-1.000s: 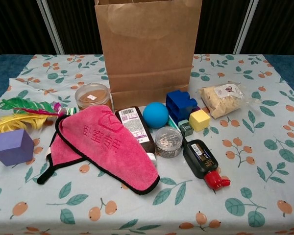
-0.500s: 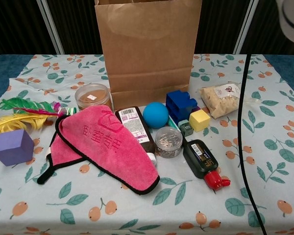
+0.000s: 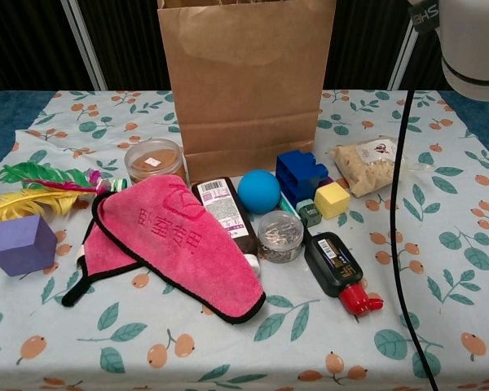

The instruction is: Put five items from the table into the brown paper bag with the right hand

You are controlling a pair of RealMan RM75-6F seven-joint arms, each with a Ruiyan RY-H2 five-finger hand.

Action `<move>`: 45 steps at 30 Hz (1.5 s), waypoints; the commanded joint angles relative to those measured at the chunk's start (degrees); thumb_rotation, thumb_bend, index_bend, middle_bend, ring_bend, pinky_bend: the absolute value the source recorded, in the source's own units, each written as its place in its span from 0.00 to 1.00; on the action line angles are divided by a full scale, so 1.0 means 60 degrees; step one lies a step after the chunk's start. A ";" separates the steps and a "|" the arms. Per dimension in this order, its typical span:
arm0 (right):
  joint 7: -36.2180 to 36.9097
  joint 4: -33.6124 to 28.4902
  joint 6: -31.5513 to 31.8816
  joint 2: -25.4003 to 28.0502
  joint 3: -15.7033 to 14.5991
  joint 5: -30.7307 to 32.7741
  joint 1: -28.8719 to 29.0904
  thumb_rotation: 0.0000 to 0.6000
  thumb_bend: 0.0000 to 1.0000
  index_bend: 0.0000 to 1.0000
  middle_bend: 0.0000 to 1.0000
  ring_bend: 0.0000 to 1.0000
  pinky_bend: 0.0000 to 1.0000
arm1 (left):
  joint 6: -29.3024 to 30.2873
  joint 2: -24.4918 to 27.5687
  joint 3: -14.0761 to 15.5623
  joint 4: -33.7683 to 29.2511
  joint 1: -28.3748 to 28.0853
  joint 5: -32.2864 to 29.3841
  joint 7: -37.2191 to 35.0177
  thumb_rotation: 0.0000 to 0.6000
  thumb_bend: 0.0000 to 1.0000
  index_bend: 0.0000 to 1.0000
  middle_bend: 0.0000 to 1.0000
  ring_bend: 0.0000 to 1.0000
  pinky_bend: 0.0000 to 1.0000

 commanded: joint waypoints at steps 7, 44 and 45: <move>0.1183 -0.0421 -0.0486 0.0391 -0.0183 -0.0403 -0.0552 1.00 0.00 0.14 0.27 0.12 0.04 | -0.0001 -0.0050 0.0035 0.0021 0.0004 0.0034 0.0001 0.71 0.00 0.09 0.07 0.03 0.07; -0.2482 0.1141 -0.3897 0.2648 -0.4713 -0.1028 -0.2987 1.00 0.00 0.10 0.11 0.00 0.00 | 0.0024 -0.0079 0.0129 -0.0113 -0.0061 0.0193 0.0072 0.65 0.00 0.09 0.07 0.03 0.07; -0.2453 0.1270 -0.3929 0.2529 -0.4694 -0.1028 -0.2955 1.00 0.00 0.09 0.11 0.00 0.00 | 0.0022 -0.0074 0.0131 -0.0109 -0.0058 0.0189 0.0076 0.65 0.00 0.09 0.07 0.03 0.07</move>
